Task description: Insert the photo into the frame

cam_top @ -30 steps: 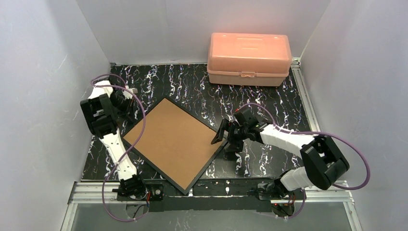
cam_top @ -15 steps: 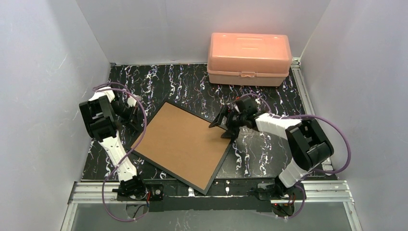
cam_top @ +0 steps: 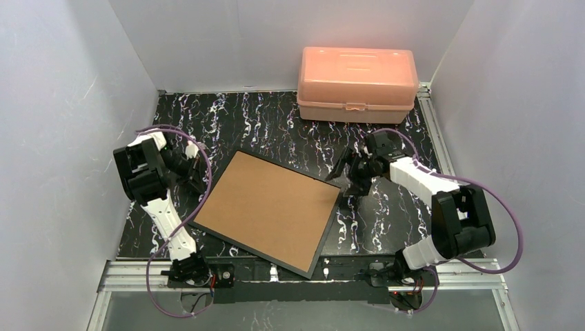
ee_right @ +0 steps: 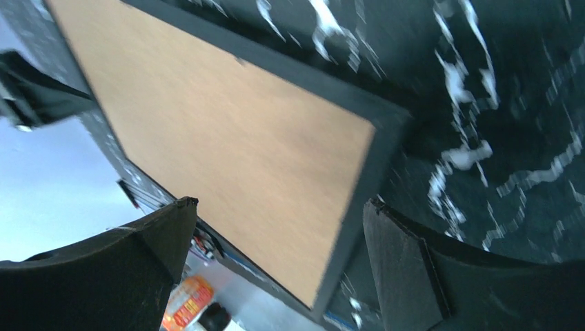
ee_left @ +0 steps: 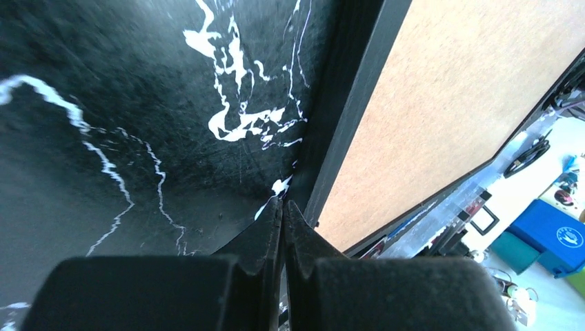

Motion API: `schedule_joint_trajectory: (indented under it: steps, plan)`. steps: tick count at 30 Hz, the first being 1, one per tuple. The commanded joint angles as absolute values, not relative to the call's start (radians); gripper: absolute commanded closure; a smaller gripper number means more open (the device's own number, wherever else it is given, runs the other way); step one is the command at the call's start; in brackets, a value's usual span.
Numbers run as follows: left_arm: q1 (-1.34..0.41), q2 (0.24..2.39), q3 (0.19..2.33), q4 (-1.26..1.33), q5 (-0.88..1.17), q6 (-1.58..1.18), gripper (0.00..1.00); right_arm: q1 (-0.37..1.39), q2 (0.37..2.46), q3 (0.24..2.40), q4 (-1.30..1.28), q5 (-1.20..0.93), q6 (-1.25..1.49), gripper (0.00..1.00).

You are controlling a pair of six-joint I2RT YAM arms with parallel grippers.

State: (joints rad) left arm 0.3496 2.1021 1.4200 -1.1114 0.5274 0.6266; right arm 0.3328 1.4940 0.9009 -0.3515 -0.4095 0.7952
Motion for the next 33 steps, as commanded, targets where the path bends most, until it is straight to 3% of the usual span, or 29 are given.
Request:
schedule_joint_trajectory:
  steps: [1, 7, 10, 14, 21, 28, 33]
  plan:
    - [0.347, 2.065, 1.497, -1.135, 0.593, 0.592, 1.00, 0.338, 1.433, 0.845, -0.544, -0.334, 0.744, 0.02]
    - [0.344, 2.104, 1.570, -1.141, 0.656, 0.554, 0.86, 0.339, 1.444, 0.753, -0.423, -0.381, 0.785, 0.02]
    - [0.329, 2.130, 1.577, -1.141, 0.678, 0.545, 0.84, 0.338, 1.479, 0.722, -0.311, -0.419, 0.831, 0.02]
    - [0.309, 2.168, 1.561, -1.141, 0.692, 0.552, 0.85, 0.339, 1.533, 0.737, -0.219, -0.455, 0.876, 0.02]
    - [0.308, 2.194, 1.541, -1.141, 0.705, 0.557, 0.99, 0.338, 1.655, 0.876, -0.127, -0.482, 0.902, 0.02]
    - [0.308, 2.172, 1.508, -1.151, 0.730, 0.571, 1.00, 0.326, 1.784, 1.073, -0.174, -0.464, 0.853, 0.03]
    - [0.308, 2.159, 1.502, -1.151, 0.723, 0.574, 1.00, 0.286, 1.742, 1.047, -0.275, -0.381, 0.786, 0.03]
